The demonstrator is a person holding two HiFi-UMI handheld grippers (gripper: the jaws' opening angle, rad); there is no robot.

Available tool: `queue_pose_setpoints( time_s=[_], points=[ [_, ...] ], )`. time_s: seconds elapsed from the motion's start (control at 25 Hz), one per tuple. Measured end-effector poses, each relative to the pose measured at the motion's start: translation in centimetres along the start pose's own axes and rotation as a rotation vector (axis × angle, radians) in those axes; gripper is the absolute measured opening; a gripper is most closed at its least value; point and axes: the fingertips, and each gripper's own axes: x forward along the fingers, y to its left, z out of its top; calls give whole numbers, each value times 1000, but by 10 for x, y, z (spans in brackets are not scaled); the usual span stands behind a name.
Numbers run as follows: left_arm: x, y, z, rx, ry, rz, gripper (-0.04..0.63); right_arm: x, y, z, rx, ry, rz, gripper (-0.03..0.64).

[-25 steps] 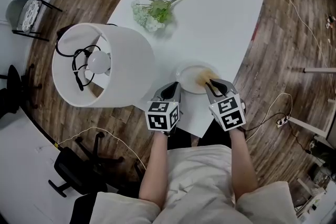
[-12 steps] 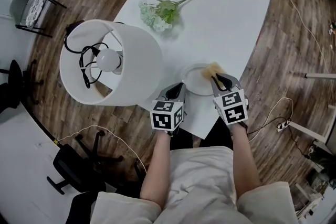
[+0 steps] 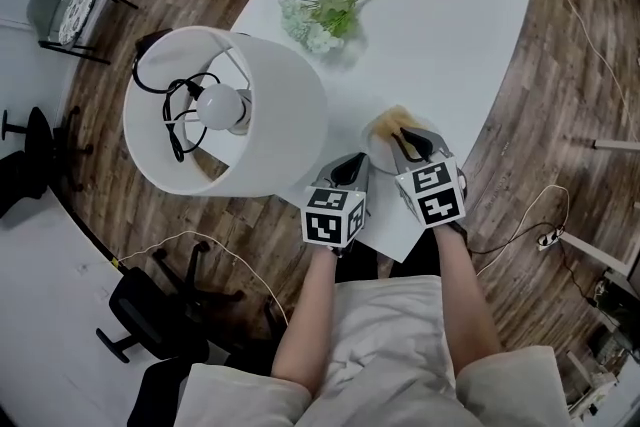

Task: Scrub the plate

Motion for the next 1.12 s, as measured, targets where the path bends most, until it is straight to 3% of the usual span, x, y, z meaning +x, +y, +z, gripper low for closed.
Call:
queue_pose_setpoints(
  time_s=[0.32, 0.6, 0.84, 1.12],
  points=[
    [0, 0, 0, 1, 3, -4, 2, -1, 38, -1, -18, 14, 156, 75],
    [0, 1, -1, 7, 3, 2, 2, -20, 35, -19, -26, 37, 189, 75],
    [0, 2, 0, 5, 2, 4, 2, -38, 16, -37, -54, 62, 154, 75],
    [0, 1, 2, 6, 1, 1, 1, -45, -28, -44, 2, 56, 39, 75]
  ],
)
